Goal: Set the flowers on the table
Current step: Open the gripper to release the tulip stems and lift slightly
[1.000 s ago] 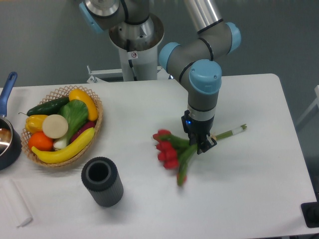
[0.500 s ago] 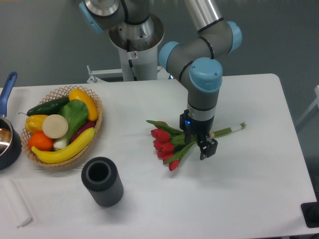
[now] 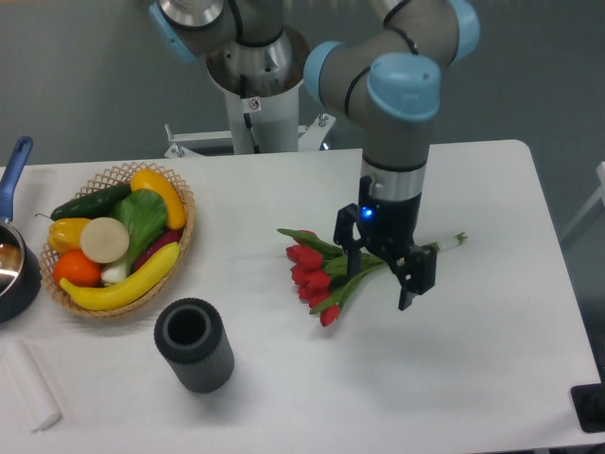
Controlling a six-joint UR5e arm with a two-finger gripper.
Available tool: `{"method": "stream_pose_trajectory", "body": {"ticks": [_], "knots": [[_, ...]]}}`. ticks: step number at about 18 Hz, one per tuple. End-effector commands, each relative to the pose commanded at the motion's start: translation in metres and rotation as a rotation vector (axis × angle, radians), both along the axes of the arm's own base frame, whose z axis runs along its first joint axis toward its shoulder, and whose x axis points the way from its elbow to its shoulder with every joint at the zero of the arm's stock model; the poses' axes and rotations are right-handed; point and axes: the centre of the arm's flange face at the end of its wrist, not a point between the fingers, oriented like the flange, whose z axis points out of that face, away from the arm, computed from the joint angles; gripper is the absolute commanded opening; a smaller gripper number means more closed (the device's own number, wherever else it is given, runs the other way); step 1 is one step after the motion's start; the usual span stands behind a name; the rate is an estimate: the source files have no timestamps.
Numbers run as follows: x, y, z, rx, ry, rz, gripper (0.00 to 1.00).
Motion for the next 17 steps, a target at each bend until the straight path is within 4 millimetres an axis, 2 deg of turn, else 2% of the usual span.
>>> {"method": "stream_pose_trajectory", "body": {"ticks": [2, 3, 5, 7, 9, 12, 13, 17], "knots": [[-0.012, -0.011, 0.016, -0.024, -0.029, 0.003, 1.00], [-0.014, -0.017, 0.017, -0.040, -0.036, -0.021, 1.00], [-0.021, -0.034, 0.012, -0.074, -0.042, -0.088, 1.00], [-0.030, -0.059, 0.015, -0.091, -0.026, -0.142, 1.00], [-0.040, -0.080, 0.010, -0.111, -0.014, -0.204, 1.00], [-0.043, -0.097, 0.003, -0.142, 0.015, -0.286, 1.00], [-0.049, -0.111, 0.001, -0.147, 0.018, -0.282, 1.00], [-0.053, -0.121, 0.002, -0.138, 0.014, -0.265, 1.00]]}}
